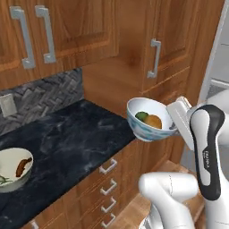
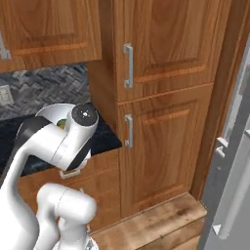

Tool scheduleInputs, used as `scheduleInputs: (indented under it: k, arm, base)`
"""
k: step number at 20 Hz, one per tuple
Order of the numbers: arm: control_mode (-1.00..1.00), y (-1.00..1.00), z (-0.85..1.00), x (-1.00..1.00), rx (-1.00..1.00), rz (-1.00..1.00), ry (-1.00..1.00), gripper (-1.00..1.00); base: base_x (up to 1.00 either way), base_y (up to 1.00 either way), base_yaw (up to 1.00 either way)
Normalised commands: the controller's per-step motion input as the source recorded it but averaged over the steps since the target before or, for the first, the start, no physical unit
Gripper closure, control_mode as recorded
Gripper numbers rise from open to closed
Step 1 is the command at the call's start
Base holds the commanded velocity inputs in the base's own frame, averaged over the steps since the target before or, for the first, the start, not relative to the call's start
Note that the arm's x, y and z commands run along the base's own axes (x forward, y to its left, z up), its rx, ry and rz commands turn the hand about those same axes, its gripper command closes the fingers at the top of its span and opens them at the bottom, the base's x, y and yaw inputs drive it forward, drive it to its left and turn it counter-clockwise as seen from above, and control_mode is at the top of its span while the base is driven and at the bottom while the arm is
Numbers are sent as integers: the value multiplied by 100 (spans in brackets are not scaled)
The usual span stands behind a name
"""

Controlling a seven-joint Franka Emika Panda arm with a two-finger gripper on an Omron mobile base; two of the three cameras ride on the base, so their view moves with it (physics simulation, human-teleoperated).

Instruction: Place the bowl with the potato and avocado on the top shelf of the fridge. Place the bowl with the fish and chicken drumstick on the second highest shelf of the fridge.

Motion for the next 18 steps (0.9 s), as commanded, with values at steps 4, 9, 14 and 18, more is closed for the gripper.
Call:
scheduleInputs:
  k: [4,9,14,18]
  arm:
    - [100,0,0,0,0,0,0,100]
    - [100,0,0,0,0,0,0,100]
    - [100,0,0,0,0,0,0,100]
    - [100,0,0,0,0,0,0,100]
  base:
    - [-26,-2,-78]
    - [7,-3,-76]
    - [70,5,-53]
    - [47,5,-50]
